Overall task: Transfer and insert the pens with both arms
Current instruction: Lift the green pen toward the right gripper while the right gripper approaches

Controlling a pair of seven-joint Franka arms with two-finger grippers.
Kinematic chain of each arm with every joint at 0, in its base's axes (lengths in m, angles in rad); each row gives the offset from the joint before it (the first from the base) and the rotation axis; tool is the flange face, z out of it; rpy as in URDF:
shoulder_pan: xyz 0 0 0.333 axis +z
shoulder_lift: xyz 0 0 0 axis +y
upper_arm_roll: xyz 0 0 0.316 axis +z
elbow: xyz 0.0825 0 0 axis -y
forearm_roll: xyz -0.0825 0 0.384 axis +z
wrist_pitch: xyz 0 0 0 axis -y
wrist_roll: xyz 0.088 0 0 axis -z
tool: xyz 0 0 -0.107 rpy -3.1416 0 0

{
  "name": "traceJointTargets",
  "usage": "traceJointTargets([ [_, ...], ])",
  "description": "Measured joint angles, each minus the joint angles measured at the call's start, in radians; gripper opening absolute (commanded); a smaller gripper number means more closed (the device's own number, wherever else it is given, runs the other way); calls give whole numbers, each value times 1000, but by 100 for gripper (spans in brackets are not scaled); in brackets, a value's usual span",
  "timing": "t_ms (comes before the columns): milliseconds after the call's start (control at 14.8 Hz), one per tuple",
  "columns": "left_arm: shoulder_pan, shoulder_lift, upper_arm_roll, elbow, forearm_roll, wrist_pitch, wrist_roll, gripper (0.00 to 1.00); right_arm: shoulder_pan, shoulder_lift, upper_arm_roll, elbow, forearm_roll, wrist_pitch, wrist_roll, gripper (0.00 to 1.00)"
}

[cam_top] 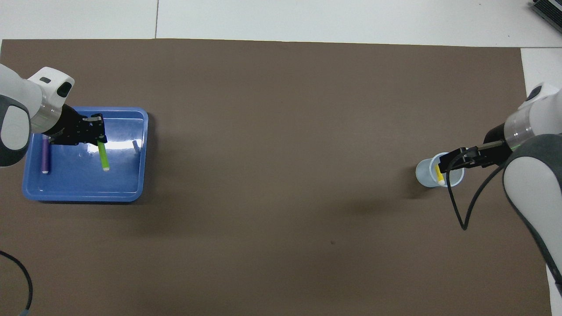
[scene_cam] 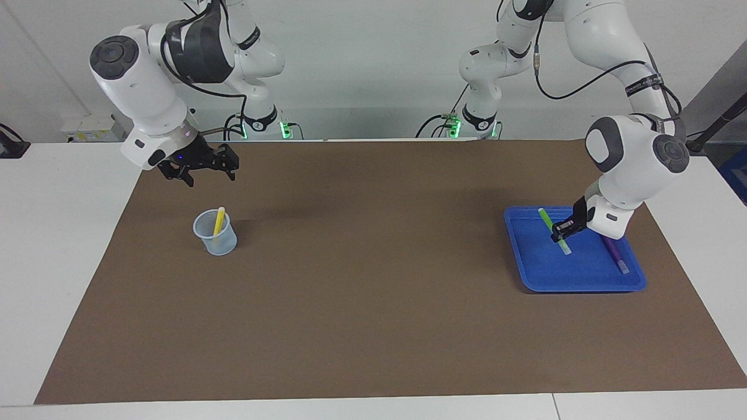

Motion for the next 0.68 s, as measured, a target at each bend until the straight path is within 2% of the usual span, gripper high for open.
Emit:
traceJointTargets([
  [474, -133, -121, -11, 2, -140, -88, -482, 0, 10, 0, 31, 4, 287, 9, 69, 100],
  [677, -199, -146, -21, 2, -173, -86, -712, 0, 53, 0, 38, 3, 380, 45, 117, 100],
])
